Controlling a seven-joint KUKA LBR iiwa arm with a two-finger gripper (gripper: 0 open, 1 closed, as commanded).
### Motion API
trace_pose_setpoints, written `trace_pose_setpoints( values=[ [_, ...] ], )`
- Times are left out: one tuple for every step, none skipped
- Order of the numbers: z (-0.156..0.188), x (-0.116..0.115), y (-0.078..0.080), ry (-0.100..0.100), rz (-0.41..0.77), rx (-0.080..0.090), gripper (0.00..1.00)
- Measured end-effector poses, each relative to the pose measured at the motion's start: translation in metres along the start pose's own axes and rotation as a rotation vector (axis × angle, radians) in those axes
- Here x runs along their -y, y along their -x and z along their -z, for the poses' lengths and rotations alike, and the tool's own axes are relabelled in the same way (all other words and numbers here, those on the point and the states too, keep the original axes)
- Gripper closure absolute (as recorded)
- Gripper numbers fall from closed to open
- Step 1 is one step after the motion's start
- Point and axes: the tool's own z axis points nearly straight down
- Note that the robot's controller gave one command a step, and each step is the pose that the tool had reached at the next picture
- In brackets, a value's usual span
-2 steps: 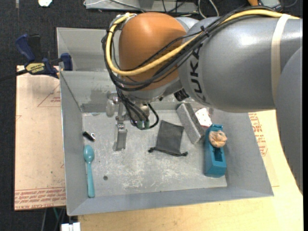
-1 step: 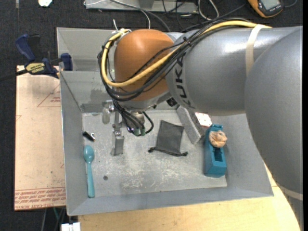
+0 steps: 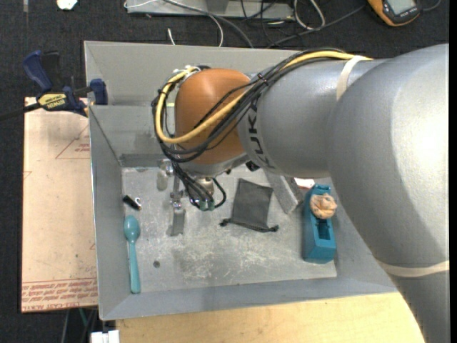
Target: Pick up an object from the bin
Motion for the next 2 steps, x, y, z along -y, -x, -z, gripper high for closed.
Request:
trace_pose_setpoints(
  values=[
    [0.057,0.003,-0.01,-0.002,0.007,-0.007,0.0],
    [0.118,0.013,-0.027,-0.005,-0.122,-0.014,0.0]
  ],
)
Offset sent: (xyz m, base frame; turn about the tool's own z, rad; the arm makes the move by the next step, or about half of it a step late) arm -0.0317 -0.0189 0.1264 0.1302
